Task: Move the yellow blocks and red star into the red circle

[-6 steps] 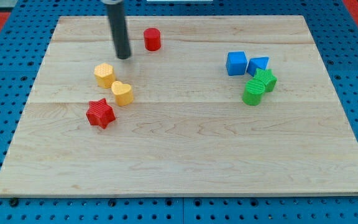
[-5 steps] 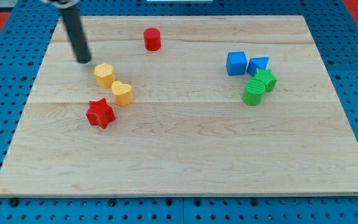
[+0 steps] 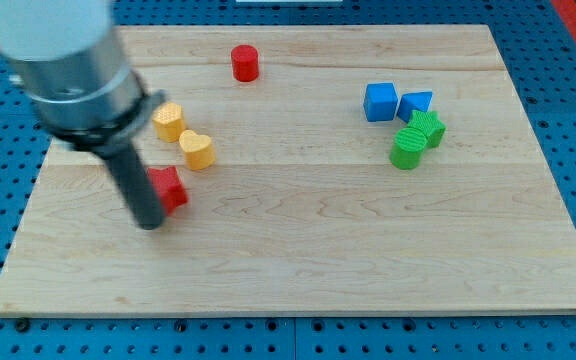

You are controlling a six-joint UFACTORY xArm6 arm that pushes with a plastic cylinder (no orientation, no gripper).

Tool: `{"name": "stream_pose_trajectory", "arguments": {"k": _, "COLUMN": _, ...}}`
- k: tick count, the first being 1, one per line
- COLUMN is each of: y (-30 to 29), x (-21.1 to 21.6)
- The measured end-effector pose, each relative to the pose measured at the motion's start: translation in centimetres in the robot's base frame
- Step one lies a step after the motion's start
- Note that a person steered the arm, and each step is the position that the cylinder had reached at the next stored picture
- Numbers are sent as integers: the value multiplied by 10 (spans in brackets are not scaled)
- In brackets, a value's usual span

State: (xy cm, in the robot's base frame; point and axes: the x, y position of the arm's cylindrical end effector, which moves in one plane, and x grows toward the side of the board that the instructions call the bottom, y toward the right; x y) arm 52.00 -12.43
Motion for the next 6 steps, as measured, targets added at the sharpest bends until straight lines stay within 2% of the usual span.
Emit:
{"name": "stream_pose_trajectory", "arguments": {"k": 2, "y": -16, "x": -81}}
{"name": "stream_pose_trajectory", "arguments": {"k": 4, "y": -14, "x": -134}}
{"name": "stream_pose_trajectory", "arguments": {"k": 5, "y": -15, "x": -145}}
{"name": "stream_pose_trajectory", "arguments": {"k": 6, "y": -72, "x": -144}}
